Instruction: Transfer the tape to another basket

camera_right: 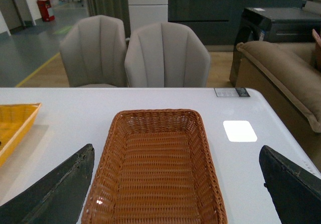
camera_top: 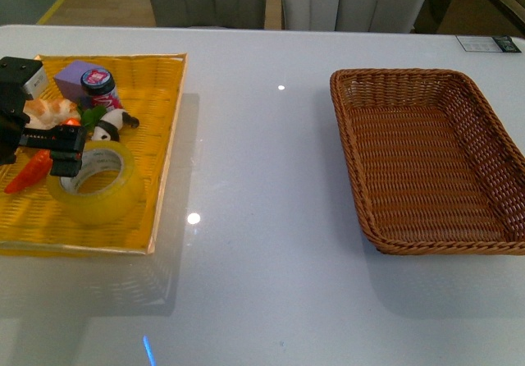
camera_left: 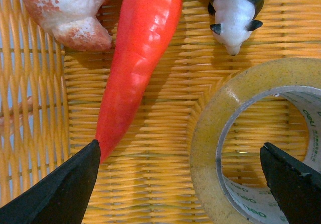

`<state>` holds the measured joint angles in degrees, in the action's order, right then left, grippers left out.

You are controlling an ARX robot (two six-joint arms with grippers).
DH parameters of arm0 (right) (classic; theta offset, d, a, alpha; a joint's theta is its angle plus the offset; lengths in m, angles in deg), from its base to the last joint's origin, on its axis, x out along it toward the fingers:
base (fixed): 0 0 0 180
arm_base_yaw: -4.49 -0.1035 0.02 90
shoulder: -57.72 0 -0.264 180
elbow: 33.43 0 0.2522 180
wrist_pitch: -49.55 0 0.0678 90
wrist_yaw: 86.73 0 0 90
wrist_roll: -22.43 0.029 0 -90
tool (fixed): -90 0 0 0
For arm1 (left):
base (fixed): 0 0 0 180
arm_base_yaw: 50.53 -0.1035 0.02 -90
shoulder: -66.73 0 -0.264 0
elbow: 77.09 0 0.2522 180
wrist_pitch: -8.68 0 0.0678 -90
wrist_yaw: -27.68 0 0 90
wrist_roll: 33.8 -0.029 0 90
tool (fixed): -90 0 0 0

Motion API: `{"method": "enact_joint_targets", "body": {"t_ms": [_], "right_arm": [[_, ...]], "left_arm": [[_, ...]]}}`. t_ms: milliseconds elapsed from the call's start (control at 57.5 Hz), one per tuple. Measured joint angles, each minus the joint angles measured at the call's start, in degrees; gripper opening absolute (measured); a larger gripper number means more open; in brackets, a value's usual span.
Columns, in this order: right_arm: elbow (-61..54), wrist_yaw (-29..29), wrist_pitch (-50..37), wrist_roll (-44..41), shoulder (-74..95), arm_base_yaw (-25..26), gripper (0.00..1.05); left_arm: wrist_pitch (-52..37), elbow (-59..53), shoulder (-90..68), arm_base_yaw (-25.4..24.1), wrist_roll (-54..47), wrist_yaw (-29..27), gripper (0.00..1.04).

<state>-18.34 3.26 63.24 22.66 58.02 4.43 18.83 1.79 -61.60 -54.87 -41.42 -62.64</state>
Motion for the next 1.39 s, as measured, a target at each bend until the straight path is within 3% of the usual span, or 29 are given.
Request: {"method": "enact_joint_targets", "body": {"t_ms": [452,748,870,922,1391], "right_arm": [[0.0,0.0,0.0,0.0,0.0,0.0,0.96],[0.0,0.0,0.0,0.0,0.0,0.0,0.96],[0.0,0.0,0.0,0.0,0.0,0.0,0.96],[0.0,0.0,0.0,0.0,0.0,0.0,0.96],[0.0,0.0,0.0,0.0,0.0,0.0,0.96]], "left_arm": [[4.1,3.0,-2.4,-0.5,-0.9,2.6,0.94],[5.6,3.4,-2.4,-0.5,-2.3,3.1,0.48],[5.7,3.5,-2.4,0.0,-2.8,3.3,0.22],[5.7,3.5,-2.4,0.2,-2.7,3.4,0.16],[5.7,3.5,-1.4,0.0,-0.5,6.5,0.15]]}}
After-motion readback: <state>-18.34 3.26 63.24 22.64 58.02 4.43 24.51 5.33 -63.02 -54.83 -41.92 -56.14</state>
